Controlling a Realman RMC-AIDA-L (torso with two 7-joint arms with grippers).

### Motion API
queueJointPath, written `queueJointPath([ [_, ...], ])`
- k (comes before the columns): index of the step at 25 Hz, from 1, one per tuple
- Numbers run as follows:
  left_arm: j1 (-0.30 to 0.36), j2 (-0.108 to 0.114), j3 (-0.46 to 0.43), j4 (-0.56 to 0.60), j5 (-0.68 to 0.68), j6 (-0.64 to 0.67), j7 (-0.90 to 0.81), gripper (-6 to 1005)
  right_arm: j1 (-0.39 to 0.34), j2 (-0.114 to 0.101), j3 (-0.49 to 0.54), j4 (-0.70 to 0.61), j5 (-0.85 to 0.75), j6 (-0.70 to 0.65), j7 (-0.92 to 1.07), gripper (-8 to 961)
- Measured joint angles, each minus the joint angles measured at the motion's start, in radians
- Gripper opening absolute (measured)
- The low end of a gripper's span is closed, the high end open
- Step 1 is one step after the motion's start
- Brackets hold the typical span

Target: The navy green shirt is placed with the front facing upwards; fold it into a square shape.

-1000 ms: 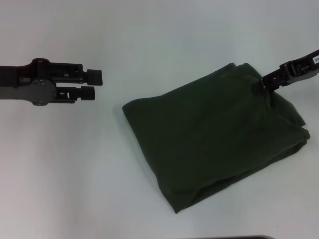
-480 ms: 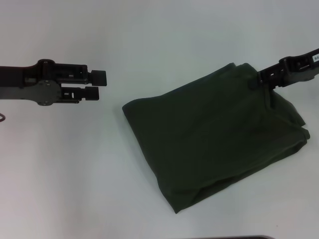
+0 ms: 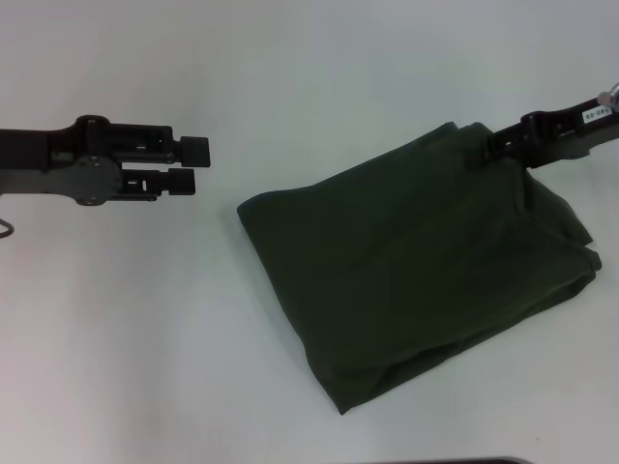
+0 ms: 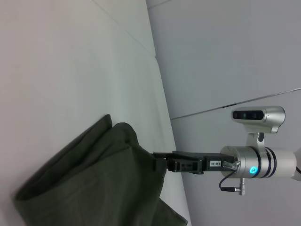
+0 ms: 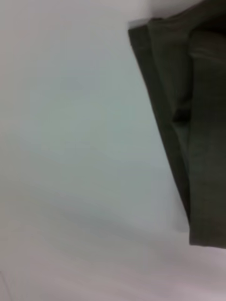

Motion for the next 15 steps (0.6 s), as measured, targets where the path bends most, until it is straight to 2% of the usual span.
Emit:
queueJointPath([
  [3, -0.001, -0.002, 0.002, 0.0, 0.0, -0.001, 0.001, 633, 0.001, 0.008, 0.003, 0.0, 0.004, 0.011, -0.004, 658],
  [10, -0.001, -0.004, 0.0, 0.0, 0.001, -0.004, 0.004, 634, 0.003, 0.011, -0.004, 0.0, -0.001, 0.024, 0.011, 656],
  [15, 0.0, -0.005, 0.004, 0.0, 0.002, -0.006, 0.01, 634, 0.0, 0.007, -0.005, 0.0, -0.007, 0.03, 0.028, 506],
])
